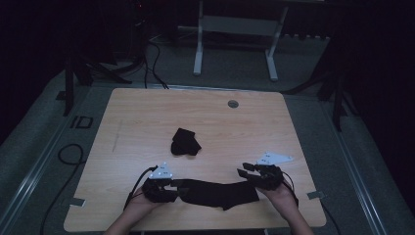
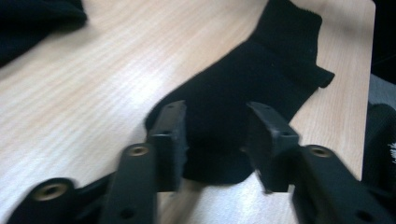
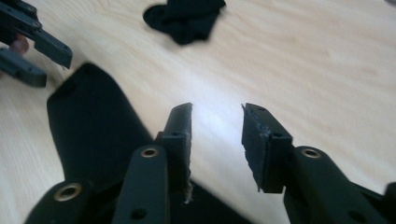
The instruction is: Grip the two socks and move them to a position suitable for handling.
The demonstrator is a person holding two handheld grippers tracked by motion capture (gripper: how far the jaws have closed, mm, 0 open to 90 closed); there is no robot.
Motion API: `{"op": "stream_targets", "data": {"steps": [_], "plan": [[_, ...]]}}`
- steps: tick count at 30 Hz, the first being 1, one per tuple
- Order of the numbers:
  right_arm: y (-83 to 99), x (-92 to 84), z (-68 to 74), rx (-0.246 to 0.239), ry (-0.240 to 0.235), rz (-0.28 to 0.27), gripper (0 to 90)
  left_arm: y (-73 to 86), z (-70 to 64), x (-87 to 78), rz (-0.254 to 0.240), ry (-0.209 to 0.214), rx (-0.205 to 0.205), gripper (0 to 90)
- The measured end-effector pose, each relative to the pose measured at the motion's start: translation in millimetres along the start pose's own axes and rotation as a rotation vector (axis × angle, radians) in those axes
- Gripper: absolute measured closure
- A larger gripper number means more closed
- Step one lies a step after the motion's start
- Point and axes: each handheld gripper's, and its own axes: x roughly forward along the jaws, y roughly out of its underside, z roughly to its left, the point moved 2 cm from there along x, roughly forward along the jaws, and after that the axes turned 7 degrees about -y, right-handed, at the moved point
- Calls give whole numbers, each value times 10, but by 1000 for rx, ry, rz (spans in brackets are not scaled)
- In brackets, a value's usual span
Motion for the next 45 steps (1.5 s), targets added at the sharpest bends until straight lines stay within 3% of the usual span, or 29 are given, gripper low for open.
{"op": "stream_targets", "data": {"steps": [8, 12, 15, 19, 25, 27, 30, 38, 39, 41, 45], "plan": [[-440, 448, -48, -49, -52, 18, 484, 50, 117, -93, -103, -88, -35, 425], [-664, 742, -29, -66, -85, 42, 443, 59, 160, -83, -104, -136, -57, 298], [-808, 964, 3, -92, -103, 69, 421, 70, 192, -73, -73, -171, -74, 183], [-958, 1243, 33, -109, -121, 108, 380, 76, 229, -103, -88, -210, -92, 182], [-1118, 1630, 34, -115, -107, 168, 291, 85, 262, -130, -103, -222, -96, 182], [-1144, 1687, 25, -113, -107, 173, 291, 84, 260, -134, -108, -219, -90, 182], [-1225, 1918, 5, -107, -118, 204, 291, 89, 264, -132, -112, -213, -92, 182], [-1201, 2285, -58, -139, -67, 291, 291, 117, 311, -151, -109, -215, -109, 183], [-1171, 2318, -63, -151, -63, 310, 307, 118, 316, -154, -111, -212, -109, 183], [-1124, 2334, -29, -223, -32, 318, 364, 120, 326, -156, -111, -213, -116, 183], [-1110, 2298, 23, -237, -26, 317, 575, 117, 339, -151, -113, -209, -130, 186]]}}
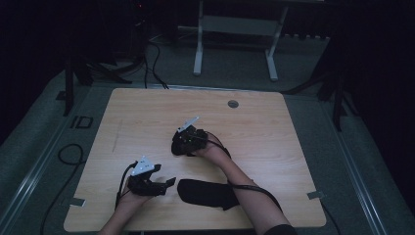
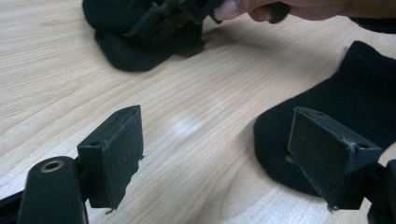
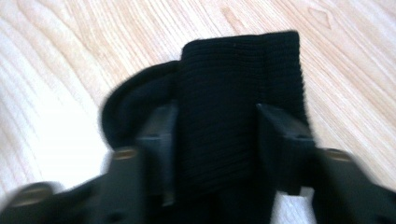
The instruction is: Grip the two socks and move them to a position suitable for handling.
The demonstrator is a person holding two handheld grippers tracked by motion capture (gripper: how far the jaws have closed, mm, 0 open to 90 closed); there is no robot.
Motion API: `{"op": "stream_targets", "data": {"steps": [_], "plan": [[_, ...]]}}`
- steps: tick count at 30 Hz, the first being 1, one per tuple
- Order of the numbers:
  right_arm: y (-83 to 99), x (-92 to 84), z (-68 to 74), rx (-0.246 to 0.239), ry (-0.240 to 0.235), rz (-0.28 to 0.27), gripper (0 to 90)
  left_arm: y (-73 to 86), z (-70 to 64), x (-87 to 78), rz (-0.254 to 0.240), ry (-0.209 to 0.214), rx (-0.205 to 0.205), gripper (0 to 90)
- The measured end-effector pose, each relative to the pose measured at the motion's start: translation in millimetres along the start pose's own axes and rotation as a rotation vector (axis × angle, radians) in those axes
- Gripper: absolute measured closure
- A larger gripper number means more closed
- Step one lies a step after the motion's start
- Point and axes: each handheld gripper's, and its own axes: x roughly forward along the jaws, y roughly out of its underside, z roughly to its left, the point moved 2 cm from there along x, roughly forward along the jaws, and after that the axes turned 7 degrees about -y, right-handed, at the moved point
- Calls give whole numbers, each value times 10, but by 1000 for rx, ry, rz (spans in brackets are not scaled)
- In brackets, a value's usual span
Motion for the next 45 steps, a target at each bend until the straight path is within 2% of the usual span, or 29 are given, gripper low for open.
{"op": "stream_targets", "data": {"steps": [2, 4, 7, 10, 13, 16, 18, 23, 25, 27, 29, 31, 33, 38, 40, 42, 45], "plan": [[19, -10, -3, 7, 23, -10, 675, -4, -13, 0, -2, -3, -1, 186], [38, -15, -4, 11, 38, -21, 717, -9, -24, -1, -4, -7, 4, 187], [45, -27, -1, 4, 58, -19, 755, -9, -30, -1, -4, -6, 4, 187], [67, -102, -18, 33, 67, -23, 771, -2, -21, 3, -2, -6, 2, 187], [132, -253, -46, 66, 59, -54, 773, 3, -6, 14, 2, 0, -6, 187], [216, -432, -51, 74, 68, -75, 774, -3, -5, 16, 1, 5, -9, 187], [278, -555, -55, 100, 50, -99, 774, -9, -17, 13, -1, 8, -8, 187], [474, -854, -3, 88, 72, -129, 774, -16, -50, 22, 0, 6, 0, 187], [577, -940, 0, 106, 69, -137, 774, -19, -64, 30, 4, 6, 5, 187], [693, -998, -2, 112, 86, -131, 774, -24, -82, 36, 4, 12, 8, 187], [752, -1010, -7, 122, 81, -127, 774, -27, -91, 40, 5, 10, 10, 187], [923, -999, -18, 143, 90, -91, 773, -42, -112, 60, 10, 14, 20, 187], [1019, -982, -22, 158, 91, -78, 773, -64, -122, 71, 12, 23, 22, 187], [1174, -878, -19, 181, 89, -49, 767, -149, -128, 129, 15, 45, 18, 233], [1195, -866, -11, 189, 94, -72, 765, -182, -135, 165, 23, 57, 22, 234], [1204, -863, -7, 197, 95, -82, 756, -213, -143, 201, 24, 82, 22, 297], [1207, -875, -20, 212, 75, -83, 707, -273, -160, 280, 39, 96, 26, 307]]}}
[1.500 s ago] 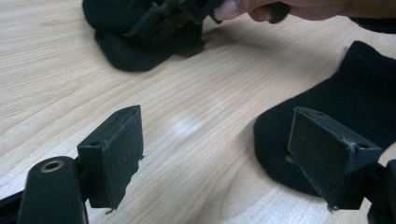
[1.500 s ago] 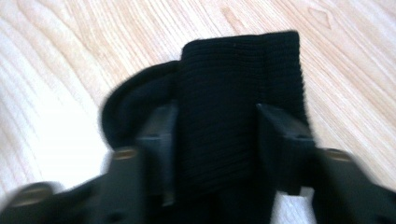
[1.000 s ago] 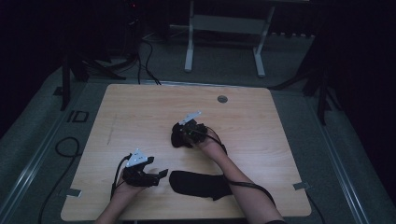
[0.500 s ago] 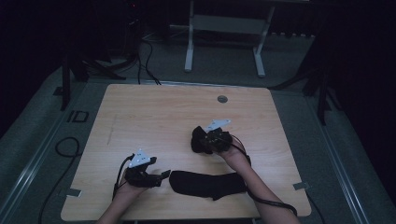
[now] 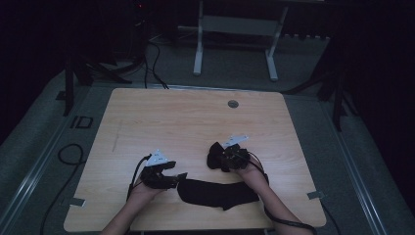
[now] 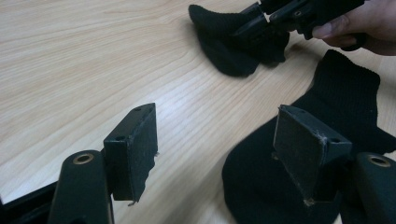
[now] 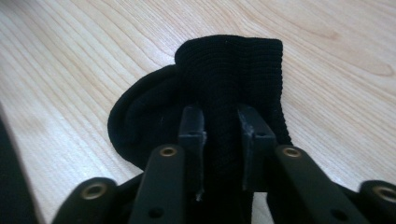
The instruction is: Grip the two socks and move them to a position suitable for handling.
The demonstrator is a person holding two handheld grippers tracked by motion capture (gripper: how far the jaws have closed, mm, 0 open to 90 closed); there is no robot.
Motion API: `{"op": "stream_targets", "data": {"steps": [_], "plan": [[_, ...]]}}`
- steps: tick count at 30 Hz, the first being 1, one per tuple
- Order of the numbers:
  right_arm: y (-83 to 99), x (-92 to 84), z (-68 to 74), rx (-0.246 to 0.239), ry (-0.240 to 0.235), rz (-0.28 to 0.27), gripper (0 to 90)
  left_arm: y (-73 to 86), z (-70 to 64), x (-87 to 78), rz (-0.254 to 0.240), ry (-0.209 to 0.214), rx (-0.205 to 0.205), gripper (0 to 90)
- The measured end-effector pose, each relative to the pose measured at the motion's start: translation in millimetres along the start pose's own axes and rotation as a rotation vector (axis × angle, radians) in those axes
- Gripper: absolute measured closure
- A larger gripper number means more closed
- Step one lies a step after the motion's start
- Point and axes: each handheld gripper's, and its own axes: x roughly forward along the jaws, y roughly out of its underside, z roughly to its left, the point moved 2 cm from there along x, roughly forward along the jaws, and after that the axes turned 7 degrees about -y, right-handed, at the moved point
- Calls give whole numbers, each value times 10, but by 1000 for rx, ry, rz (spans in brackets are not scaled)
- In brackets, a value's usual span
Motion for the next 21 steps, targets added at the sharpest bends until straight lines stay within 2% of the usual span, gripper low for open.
{"op": "stream_targets", "data": {"steps": [1, 2, 3, 4, 8, 10, 12, 16, 19, 21], "plan": [[-6, -5, 0, 6, -13, 1, 656, -23, -2, 30, 8, 1, 2, 307], [-6, -5, 0, 6, -13, 1, 656, -23, -2, 30, 8, 1, 2, 307], [-11, -15, 3, 4, -20, -1, 601, -76, -12, 117, 25, 12, 5, 307], [-12, -55, 8, 6, -28, -26, 541, -100, -21, 162, 30, 9, 11, 307], [-64, -231, 8, 13, -37, -87, 485, -228, -66, 370, 74, 25, 47, 306], [-145, -358, -35, 17, -25, -130, 475, -304, -116, 482, 94, 36, 73, 306], [-222, -410, -115, 39, -22, -146, 474, -372, -151, 599, 119, 21, 96, 306], [-302, -293, -272, 101, -57, -116, 469, -464, -173, 786, 142, 27, 88, 319], [-285, -119, -328, 113, -68, -63, 456, -496, -181, 900, 181, 25, 102, 347], [-269, -71, -336, 118, -77, -52, 448, -496, -181, 900, 181, 25, 102, 365]]}}
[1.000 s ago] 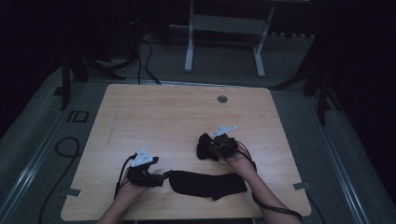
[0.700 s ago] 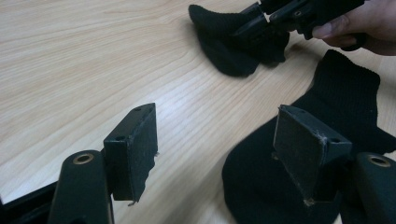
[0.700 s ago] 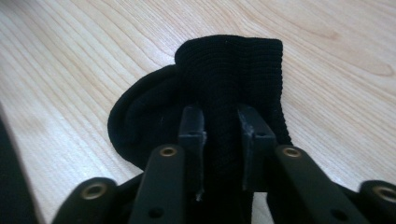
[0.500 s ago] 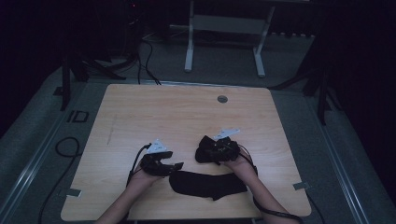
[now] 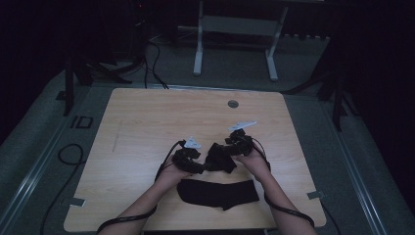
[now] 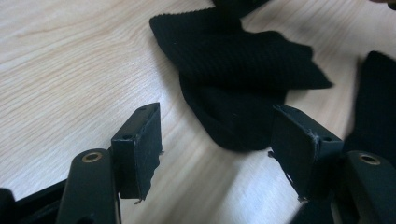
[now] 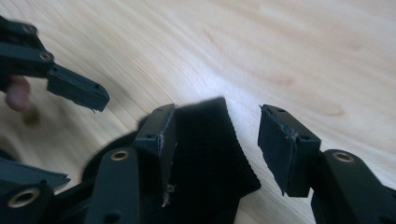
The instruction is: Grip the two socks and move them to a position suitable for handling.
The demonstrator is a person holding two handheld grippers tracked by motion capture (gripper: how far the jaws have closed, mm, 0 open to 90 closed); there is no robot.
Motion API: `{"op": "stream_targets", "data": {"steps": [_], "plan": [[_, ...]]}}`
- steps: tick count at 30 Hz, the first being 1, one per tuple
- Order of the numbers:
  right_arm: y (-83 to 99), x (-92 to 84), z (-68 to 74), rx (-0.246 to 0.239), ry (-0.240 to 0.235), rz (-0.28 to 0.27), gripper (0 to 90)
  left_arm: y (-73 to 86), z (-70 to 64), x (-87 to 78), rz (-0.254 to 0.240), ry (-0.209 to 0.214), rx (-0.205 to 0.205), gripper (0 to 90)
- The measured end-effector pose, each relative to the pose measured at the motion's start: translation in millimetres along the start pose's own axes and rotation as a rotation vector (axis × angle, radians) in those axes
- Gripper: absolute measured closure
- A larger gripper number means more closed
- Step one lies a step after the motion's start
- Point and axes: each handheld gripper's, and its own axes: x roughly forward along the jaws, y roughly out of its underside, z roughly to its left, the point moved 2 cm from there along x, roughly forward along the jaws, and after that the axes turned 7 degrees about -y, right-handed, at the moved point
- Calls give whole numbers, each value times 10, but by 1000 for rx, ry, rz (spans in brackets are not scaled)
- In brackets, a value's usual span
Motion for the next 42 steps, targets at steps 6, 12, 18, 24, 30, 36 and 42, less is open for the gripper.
{"op": "stream_targets", "data": {"steps": [6, 12, 18, 24, 30, 36, 42], "plan": [[116, 123, -23, -14, -3, 32, 597, -83, -22, 151, 45, -40, 39, 519], [165, 77, -35, -34, 38, 18, 854, -82, -89, 157, 50, -70, 93, 773], [136, -35, 1, -44, 49, -32, 879, -73, -57, 117, 26, -57, 28, 855], [39, -356, 65, -53, 28, -121, 881, -122, -7, -110, -11, -46, 19, 862], [44, -709, 77, -55, 47, -190, 881, -115, 114, -490, -48, -82, 7, 863], [153, -999, -6, -28, 78, -230, 880, -25, 259, -822, -76, -108, -29, 862], [364, -1089, -125, 23, 93, -230, 879, 60, 381, -806, -67, -85, -27, 861]]}}
